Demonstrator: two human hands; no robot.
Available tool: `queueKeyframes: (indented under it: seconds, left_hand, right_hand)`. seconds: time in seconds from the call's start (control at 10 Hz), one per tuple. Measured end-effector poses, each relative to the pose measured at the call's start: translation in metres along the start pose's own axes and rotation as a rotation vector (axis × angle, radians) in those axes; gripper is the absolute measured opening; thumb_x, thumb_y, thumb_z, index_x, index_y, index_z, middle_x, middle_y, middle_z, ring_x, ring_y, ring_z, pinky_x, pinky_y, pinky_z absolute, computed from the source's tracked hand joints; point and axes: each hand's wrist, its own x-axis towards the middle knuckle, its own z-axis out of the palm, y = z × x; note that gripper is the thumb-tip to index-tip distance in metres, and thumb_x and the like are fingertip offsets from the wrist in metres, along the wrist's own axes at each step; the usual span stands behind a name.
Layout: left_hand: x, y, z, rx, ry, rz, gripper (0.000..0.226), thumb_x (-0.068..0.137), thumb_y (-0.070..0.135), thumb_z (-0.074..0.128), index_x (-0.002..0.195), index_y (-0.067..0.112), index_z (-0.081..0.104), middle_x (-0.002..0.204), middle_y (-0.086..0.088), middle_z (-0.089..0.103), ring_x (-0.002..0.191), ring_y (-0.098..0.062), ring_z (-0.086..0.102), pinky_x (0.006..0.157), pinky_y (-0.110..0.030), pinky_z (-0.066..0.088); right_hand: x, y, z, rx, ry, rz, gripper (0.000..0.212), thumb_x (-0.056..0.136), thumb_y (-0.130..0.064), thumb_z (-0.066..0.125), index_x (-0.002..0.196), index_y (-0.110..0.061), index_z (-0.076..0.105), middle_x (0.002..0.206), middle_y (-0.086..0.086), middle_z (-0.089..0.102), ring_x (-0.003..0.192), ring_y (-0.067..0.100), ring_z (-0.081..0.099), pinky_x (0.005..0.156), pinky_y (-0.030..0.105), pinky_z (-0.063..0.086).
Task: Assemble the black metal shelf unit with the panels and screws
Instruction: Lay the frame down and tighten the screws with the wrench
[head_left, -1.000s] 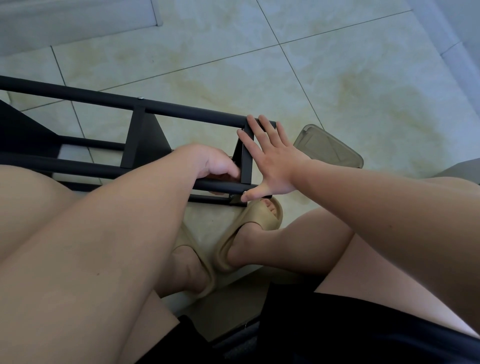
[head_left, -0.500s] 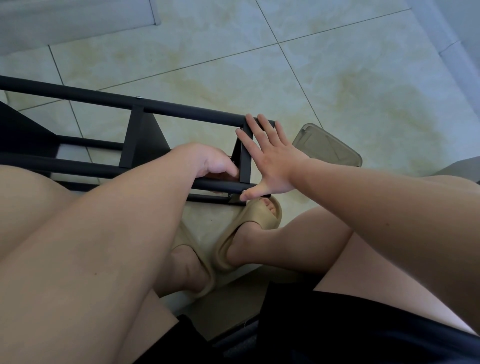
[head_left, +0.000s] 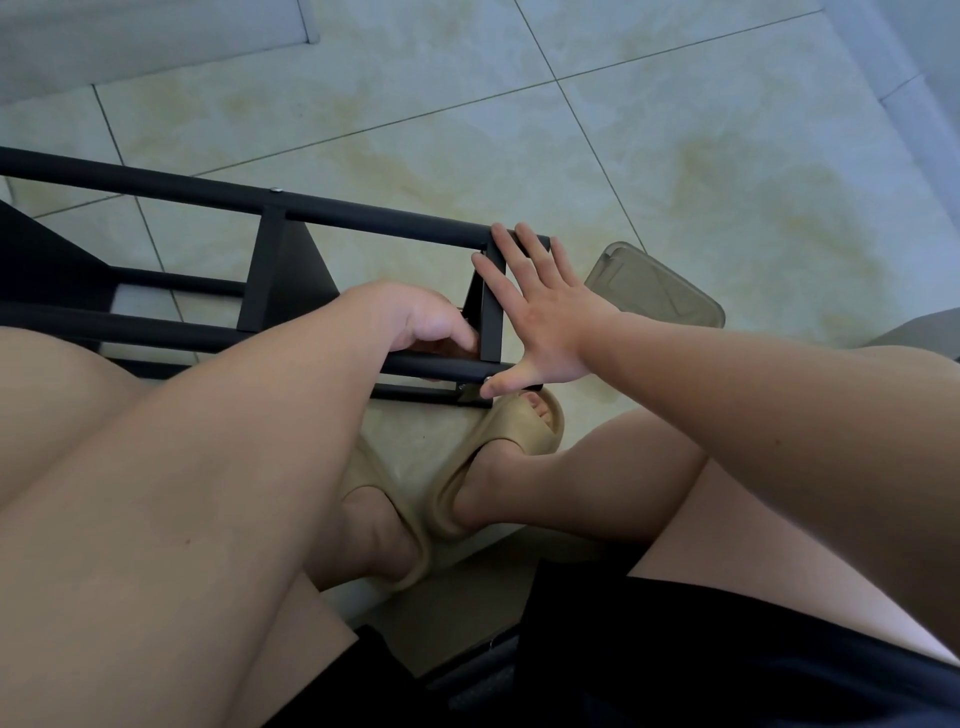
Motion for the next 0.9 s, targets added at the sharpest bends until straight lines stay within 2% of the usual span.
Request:
queueKeyframes:
  seconds: [0.1,0.2,0.3,0.4,0.5,0.6,0.7,0.9]
  left_hand:
    - [-0.0016,-0.0010,-0.0021,-0.059,-0.053,0.005,0.026,0.091,0.011,0.058,0.111,0.006,0.074,0.102,-0.013,0.070,0.088,-0.027,0.063,0.086,-0.034,0.049]
    - [-0.0007,-0.0003,-0.0003,-0.073,-0.040,-0.012,0.017,0.091,0.017,0.063,0.087,0.008,0.077,0.083,-0.010,0.070,0.065,-0.022,0.064,0.060,-0.025,0.053]
    - [0.0013,0.0001,0.0019,-0.002,0.007,0.009,0.030,0.090,0.017,0.064,0.115,0.000,0.070,0.095,-0.013,0.069,0.076,-0.024,0.061,0.070,-0.029,0.050]
    - [0.0014,-0.0004,0.0012,0.028,0.043,0.013,0.034,0.089,0.017,0.065,0.117,-0.001,0.069,0.099,-0.013,0.068,0.088,-0.027,0.059,0.086,-0.034,0.045]
    - [-0.0018,-0.0007,-0.0010,-0.020,-0.015,0.023,0.023,0.090,0.013,0.062,0.109,0.005,0.073,0.095,-0.011,0.069,0.089,-0.027,0.060,0.091,-0.036,0.045]
    - [-0.0009,-0.0015,-0.0012,-0.062,-0.062,-0.014,0.021,0.090,0.016,0.061,0.078,0.013,0.078,0.080,-0.006,0.071,0.072,-0.024,0.063,0.072,-0.029,0.054]
    - [0.0004,0.0000,0.0015,-0.051,-0.017,-0.015,0.015,0.091,0.018,0.063,0.096,0.009,0.073,0.086,-0.009,0.069,0.074,-0.024,0.061,0.065,-0.029,0.051]
    - [0.0025,-0.0013,0.0003,-0.003,0.016,-0.002,0.032,0.089,0.015,0.062,0.118,0.001,0.069,0.097,-0.013,0.066,0.086,-0.027,0.057,0.083,-0.033,0.043]
  right_hand:
    - [0.0002,-0.0003,0.0002,0.005,-0.004,-0.001,0.145,0.053,-0.105,0.024,0.159,-0.015,-0.019,0.163,0.017,-0.029,0.150,0.039,-0.027,0.122,0.057,-0.012]
    - [0.0002,-0.0001,0.0001,0.008,-0.003,-0.003,0.145,0.053,-0.104,0.024,0.159,-0.015,-0.019,0.163,0.018,-0.028,0.150,0.039,-0.027,0.121,0.056,-0.013]
    - [-0.0003,-0.0003,0.0001,0.013,-0.004,-0.002,0.145,0.053,-0.104,0.026,0.159,-0.015,-0.018,0.164,0.018,-0.028,0.150,0.039,-0.027,0.121,0.056,-0.014]
    - [-0.0001,-0.0006,0.0000,0.009,-0.005,0.000,0.145,0.053,-0.104,0.026,0.159,-0.015,-0.019,0.164,0.018,-0.028,0.150,0.039,-0.027,0.122,0.056,-0.013]
    - [-0.0002,-0.0006,-0.0001,0.004,-0.006,0.002,0.145,0.053,-0.104,0.026,0.159,-0.015,-0.019,0.163,0.017,-0.028,0.150,0.039,-0.027,0.122,0.057,-0.012]
    - [-0.0005,-0.0012,-0.0002,0.002,-0.008,0.002,0.145,0.054,-0.104,0.026,0.159,-0.015,-0.019,0.163,0.018,-0.029,0.150,0.039,-0.028,0.122,0.057,-0.012]
    - [-0.0011,-0.0015,-0.0005,0.005,-0.007,0.004,0.145,0.054,-0.104,0.028,0.159,-0.015,-0.019,0.163,0.018,-0.028,0.150,0.039,-0.027,0.122,0.057,-0.012]
    - [-0.0009,-0.0015,-0.0007,0.007,-0.008,0.004,0.145,0.053,-0.104,0.026,0.158,-0.016,-0.019,0.164,0.017,-0.028,0.150,0.039,-0.028,0.122,0.056,-0.012]
